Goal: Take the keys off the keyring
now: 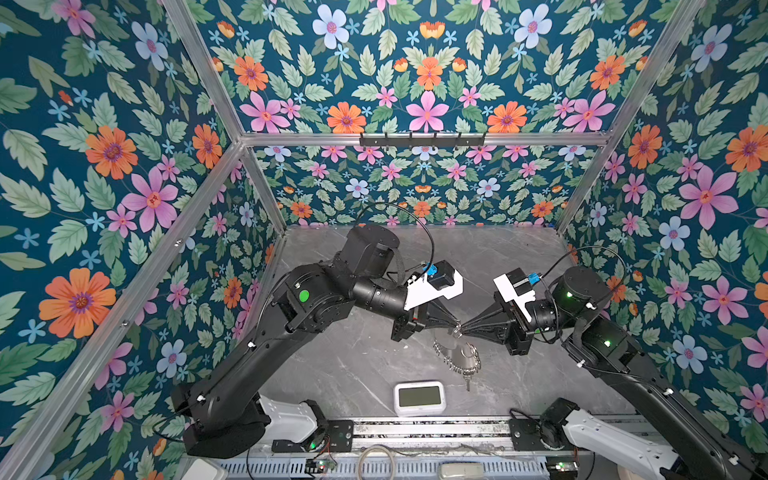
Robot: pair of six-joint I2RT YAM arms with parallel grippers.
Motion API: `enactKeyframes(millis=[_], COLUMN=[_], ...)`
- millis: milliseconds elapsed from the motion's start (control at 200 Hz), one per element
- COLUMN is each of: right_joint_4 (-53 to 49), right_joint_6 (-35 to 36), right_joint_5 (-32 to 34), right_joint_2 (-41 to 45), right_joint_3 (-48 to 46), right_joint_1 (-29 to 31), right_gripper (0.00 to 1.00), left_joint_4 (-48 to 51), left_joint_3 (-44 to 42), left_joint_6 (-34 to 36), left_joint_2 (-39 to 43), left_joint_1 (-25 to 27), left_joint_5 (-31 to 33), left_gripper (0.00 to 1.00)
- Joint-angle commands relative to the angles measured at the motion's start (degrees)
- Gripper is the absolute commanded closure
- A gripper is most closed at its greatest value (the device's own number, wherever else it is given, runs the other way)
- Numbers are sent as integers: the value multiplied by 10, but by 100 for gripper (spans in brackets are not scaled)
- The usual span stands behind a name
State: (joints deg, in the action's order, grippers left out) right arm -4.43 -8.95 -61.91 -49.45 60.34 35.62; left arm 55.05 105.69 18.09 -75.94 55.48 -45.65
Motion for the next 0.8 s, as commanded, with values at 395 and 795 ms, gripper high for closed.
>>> enactKeyframes(millis=[395, 795], right_joint_4=[151, 173], right_joint_6=[-118, -124], right_joint_5=[218, 221], right_joint_2=[25, 18], right_joint_3=[-42, -37], right_joint_1=[0, 1], right_gripper=[100, 100], left_joint_4=[-180, -221], left_joint_3=[-105, -139], left_joint_6=[-147, -177], left_joint_2=[61, 91], left_joint_1=[0, 0], left_joint_5=[136, 196], left_gripper=[100, 100])
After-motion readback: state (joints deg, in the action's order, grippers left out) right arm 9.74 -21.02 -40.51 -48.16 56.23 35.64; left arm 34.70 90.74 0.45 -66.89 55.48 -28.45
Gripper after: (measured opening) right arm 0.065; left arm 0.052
